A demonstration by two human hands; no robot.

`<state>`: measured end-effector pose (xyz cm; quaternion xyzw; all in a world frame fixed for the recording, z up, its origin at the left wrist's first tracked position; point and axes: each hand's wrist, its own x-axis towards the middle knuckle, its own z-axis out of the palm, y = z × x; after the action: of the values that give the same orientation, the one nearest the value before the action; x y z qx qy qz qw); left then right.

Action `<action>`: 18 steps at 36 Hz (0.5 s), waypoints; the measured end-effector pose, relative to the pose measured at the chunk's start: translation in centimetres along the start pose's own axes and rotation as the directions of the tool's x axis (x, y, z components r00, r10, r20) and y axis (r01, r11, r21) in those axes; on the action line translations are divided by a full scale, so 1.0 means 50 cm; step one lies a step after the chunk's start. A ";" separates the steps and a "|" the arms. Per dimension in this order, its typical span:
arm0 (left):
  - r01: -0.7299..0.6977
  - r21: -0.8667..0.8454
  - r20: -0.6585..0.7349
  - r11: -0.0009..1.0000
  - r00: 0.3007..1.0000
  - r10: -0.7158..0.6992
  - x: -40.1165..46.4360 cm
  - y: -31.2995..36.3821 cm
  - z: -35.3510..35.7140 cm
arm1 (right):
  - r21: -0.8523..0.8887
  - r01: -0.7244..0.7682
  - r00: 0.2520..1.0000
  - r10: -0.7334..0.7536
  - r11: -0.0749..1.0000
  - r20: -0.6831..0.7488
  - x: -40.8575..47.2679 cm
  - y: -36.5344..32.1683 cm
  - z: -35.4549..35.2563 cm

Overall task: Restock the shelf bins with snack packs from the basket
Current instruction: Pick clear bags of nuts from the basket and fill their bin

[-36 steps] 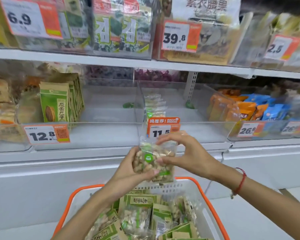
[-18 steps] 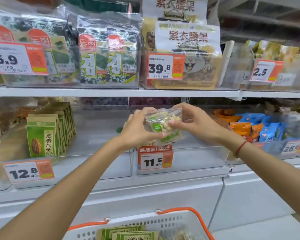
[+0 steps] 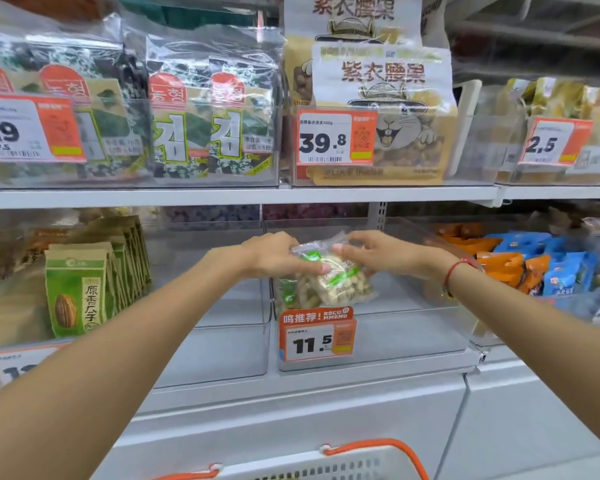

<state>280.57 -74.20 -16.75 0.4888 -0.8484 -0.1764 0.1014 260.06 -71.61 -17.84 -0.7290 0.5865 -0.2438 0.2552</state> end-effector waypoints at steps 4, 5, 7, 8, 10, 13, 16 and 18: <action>0.089 0.182 0.059 0.979 0.993 -0.101 0.026 -0.022 0.006 | 0.058 -0.105 0.985 0.096 0.993 0.142 0.019 0.002 0.019; 0.098 0.244 0.042 0.965 0.993 -0.112 0.030 -0.026 0.009 | 0.080 -0.115 0.983 0.102 0.990 0.155 0.022 0.003 0.021; 0.080 0.360 -0.010 0.930 0.997 -0.082 0.031 -0.023 0.014 | 0.101 -0.128 0.982 0.112 0.987 0.152 0.026 0.007 0.020; 0.052 0.401 -0.040 0.915 0.998 -0.039 0.029 -0.019 0.016 | 0.089 -0.129 0.983 0.116 0.988 0.144 0.024 0.008 0.017; -0.007 0.463 -0.077 0.887 0.996 0.048 0.023 -0.010 0.020 | 0.049 -0.135 0.984 0.128 0.990 0.128 0.016 0.011 0.008; -0.056 0.559 -0.088 0.827 0.988 0.126 0.015 0.000 0.025 | 0.083 -0.163 0.982 0.154 0.983 0.106 -0.003 0.018 0.003; -0.088 0.655 -0.043 0.751 0.987 0.153 0.010 0.010 0.029 | 0.186 -0.205 0.974 0.183 0.961 0.132 -0.012 0.025 0.030; -0.136 0.710 0.008 0.691 0.983 0.184 0.007 0.013 0.029 | 0.133 -0.242 0.959 0.217 0.961 0.181 -0.015 0.022 0.054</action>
<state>279.40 -73.91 -17.82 0.4198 -0.8865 0.1874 -0.0519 260.88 -70.84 -20.63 -0.6517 0.6236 -0.1957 0.3848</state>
